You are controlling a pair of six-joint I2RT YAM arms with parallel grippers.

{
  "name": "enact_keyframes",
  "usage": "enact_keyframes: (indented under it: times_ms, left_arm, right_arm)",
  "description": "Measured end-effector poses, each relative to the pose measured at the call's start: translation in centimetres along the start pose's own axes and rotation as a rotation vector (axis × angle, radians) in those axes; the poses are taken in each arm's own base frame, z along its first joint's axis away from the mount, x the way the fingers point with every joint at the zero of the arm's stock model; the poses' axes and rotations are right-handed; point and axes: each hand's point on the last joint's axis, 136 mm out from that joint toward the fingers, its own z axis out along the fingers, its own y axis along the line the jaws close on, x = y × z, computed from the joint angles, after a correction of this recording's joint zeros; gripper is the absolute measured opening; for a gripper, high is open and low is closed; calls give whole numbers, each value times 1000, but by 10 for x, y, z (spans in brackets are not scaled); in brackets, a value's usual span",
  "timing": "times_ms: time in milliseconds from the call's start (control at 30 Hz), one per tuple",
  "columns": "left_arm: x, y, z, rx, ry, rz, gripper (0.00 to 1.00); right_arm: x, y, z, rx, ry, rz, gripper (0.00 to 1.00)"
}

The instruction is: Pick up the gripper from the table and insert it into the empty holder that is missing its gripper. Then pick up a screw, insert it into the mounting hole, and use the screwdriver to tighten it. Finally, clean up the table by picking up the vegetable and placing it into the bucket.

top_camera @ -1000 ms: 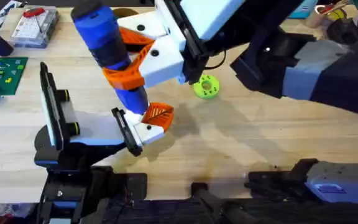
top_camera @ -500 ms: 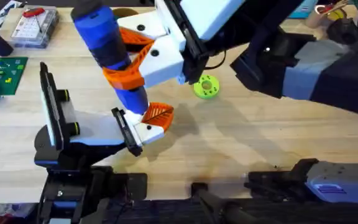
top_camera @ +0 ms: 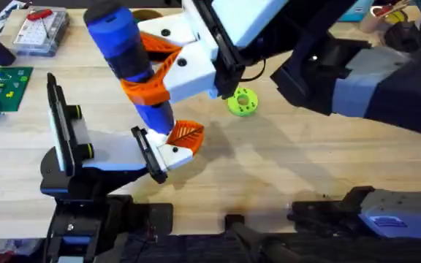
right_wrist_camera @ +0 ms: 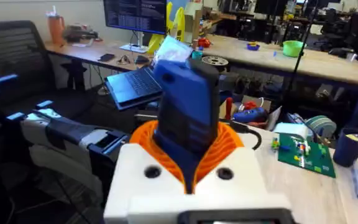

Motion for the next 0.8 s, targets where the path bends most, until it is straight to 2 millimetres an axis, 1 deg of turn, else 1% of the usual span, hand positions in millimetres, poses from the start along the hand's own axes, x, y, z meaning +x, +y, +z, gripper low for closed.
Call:
enact_keyframes:
  times_ms: [233, 467, 800]
  left_arm:
    - [0, 0, 0, 0, 0, 0, 12]
    - [0, 0, 0, 0, 0, -1, 12]
    - [0, 0, 0, 0, 0, 0, 12]
  right_arm:
    - [0, 0, 0, 0, 0, 0, 24]
    - [6, -4, 1, 6, 4, 14, 24]
    - [5, -4, 1, 7, 3, 11, 24]
